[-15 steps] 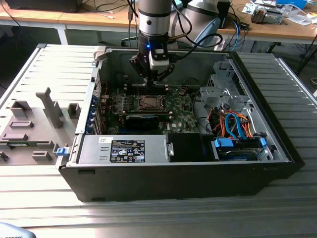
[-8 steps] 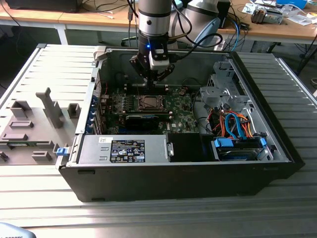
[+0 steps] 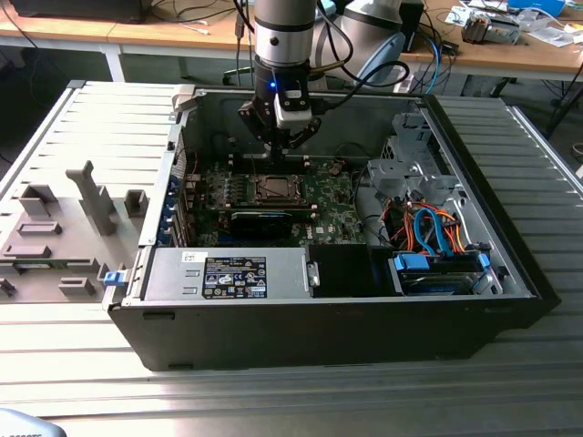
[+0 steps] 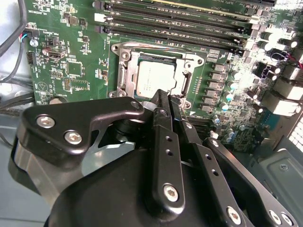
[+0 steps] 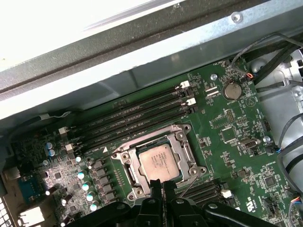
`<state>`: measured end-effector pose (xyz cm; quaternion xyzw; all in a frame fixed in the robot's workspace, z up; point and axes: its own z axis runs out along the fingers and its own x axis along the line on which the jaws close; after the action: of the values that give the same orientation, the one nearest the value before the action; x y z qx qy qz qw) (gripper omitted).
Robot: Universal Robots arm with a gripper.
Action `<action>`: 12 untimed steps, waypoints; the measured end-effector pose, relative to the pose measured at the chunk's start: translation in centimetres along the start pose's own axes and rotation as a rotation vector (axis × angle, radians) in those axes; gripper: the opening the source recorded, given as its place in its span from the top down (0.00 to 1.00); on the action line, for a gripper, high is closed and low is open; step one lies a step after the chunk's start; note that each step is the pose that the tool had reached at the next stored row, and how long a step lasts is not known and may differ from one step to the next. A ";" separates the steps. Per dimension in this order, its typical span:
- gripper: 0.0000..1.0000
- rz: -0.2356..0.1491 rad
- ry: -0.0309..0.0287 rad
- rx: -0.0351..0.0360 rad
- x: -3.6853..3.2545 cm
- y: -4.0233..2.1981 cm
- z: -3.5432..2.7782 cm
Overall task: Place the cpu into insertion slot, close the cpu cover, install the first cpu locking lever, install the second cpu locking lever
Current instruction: 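Install the first cpu locking lever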
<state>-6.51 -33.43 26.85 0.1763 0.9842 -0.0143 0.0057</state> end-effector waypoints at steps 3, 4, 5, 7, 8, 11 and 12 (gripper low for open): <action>0.84 -0.002 0.0000 0.0000 0.00 0.00 0.00; 0.84 -0.002 0.0000 -0.0001 0.00 0.00 0.00; 0.84 -0.003 -0.0001 0.0000 0.00 0.00 0.00; 0.84 -0.003 -0.0001 -0.0001 0.00 0.00 0.00; 0.84 -0.004 -0.0001 -0.0001 0.00 0.00 0.00; 0.84 -0.006 -0.0001 -0.0001 0.00 0.00 0.00; 0.84 -0.006 -0.0001 -0.0001 0.00 0.00 0.00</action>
<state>-6.51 -33.44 26.85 0.1732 0.9848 -0.0143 0.0058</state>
